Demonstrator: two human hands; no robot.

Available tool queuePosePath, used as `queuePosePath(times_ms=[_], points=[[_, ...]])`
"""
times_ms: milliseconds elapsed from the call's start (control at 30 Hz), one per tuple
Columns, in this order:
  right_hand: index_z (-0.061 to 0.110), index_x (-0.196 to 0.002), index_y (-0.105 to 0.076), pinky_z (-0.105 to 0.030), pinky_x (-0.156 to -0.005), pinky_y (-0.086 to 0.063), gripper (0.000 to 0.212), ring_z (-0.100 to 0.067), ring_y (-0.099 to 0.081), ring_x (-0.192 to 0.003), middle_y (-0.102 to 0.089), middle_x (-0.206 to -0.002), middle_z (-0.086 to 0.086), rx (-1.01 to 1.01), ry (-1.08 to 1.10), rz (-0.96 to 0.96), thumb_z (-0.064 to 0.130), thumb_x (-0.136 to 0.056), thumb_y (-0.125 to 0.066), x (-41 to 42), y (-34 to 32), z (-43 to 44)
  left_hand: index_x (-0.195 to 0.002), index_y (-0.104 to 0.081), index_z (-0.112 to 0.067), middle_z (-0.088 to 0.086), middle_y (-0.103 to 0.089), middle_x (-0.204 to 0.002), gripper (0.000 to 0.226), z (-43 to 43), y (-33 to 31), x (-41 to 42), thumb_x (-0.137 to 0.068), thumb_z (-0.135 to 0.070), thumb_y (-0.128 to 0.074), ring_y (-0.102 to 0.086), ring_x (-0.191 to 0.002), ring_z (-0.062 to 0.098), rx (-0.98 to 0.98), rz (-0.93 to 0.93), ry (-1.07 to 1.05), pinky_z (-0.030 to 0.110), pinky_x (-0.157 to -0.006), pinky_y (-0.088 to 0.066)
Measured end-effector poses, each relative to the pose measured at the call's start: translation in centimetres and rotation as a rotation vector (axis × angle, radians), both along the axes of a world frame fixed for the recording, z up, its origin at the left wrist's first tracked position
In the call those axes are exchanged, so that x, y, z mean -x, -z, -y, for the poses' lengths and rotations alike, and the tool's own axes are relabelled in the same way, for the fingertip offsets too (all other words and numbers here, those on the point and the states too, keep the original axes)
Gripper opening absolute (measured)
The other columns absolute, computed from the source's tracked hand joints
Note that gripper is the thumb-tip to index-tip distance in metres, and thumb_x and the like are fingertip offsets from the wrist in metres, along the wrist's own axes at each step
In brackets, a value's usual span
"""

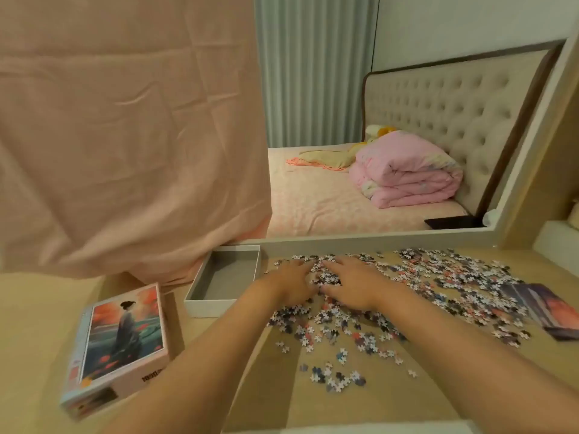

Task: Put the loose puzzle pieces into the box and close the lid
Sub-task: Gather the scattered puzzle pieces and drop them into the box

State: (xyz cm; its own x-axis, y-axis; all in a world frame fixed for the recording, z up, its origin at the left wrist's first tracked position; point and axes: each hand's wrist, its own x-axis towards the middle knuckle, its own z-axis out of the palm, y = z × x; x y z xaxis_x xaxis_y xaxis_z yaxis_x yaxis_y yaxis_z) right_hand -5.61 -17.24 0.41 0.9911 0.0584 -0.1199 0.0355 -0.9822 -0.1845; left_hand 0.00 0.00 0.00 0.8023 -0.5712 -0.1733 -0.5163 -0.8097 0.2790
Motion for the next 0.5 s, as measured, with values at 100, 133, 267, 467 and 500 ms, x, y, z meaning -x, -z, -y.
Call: queuePosePath(times_ms=[100, 133, 267, 467, 500], points=[[0.029, -0.158, 0.000, -0.066, -0.117, -0.004, 0.083, -0.032, 0.010, -0.152, 0.010, -0.166, -0.002, 0.095, 0.095, -0.058, 0.069, -0.093, -0.033, 0.9, 1.3, -0.3, -0.155, 0.004, -0.029, 0.001, 0.008, -0.164, 0.082, -0.4, 1.8, 1.4, -0.094, -0.062, -0.039, 0.009, -0.150, 0.026, -0.115, 0.001, -0.009, 0.054, -0.120, -0.006], [0.029, -0.158, 0.003, -0.068, -0.116, -0.001, 0.084, -0.033, 0.013, -0.151, 0.013, -0.166, -0.003, 0.106, 0.124, -0.074, 0.070, -0.093, -0.032, 1.2, 1.7, -0.3, -0.155, 0.006, -0.029, 0.001, 0.012, -0.163, 0.083, -0.5, 2.5, 1.9, -0.093, -0.065, -0.037, 0.012, -0.150, 0.026, -0.154, -0.007, -0.016, 0.054, -0.120, -0.002], [0.029, -0.158, -0.006, -0.062, -0.119, -0.010, 0.078, -0.030, 0.002, -0.153, 0.003, -0.167, -0.003, 0.034, 0.102, -0.075, 0.068, -0.095, -0.031, 1.6, 3.3, 0.2, -0.156, 0.000, -0.026, 0.001, 0.007, -0.164, 0.082, -0.6, 4.0, 2.6, -0.093, -0.067, -0.034, 0.009, -0.150, 0.026, -0.116, 0.017, -0.016, 0.049, -0.121, -0.002], [0.025, -0.150, -0.038, -0.042, -0.114, -0.035, 0.053, -0.023, -0.040, -0.140, -0.041, -0.155, -0.002, -0.216, 0.054, 0.129, 0.043, -0.101, -0.046, 2.6, 2.0, 2.7, -0.150, -0.032, -0.021, 0.008, -0.033, -0.154, 0.065, 2.6, 1.3, 2.3, -0.095, -0.052, -0.046, -0.030, -0.140, 0.029, 0.099, 0.194, -0.014, 0.046, -0.114, -0.029], [0.026, -0.149, -0.041, -0.042, -0.112, -0.037, 0.051, -0.024, -0.043, -0.138, -0.043, -0.153, -0.002, -0.209, 0.082, 0.158, 0.042, -0.101, -0.048, 3.0, 1.3, 4.0, -0.149, -0.035, -0.022, 0.008, -0.037, -0.151, 0.061, 4.1, 0.6, 2.4, -0.095, -0.049, -0.047, -0.035, -0.138, 0.028, 0.143, 0.199, -0.010, 0.046, -0.113, -0.033]])
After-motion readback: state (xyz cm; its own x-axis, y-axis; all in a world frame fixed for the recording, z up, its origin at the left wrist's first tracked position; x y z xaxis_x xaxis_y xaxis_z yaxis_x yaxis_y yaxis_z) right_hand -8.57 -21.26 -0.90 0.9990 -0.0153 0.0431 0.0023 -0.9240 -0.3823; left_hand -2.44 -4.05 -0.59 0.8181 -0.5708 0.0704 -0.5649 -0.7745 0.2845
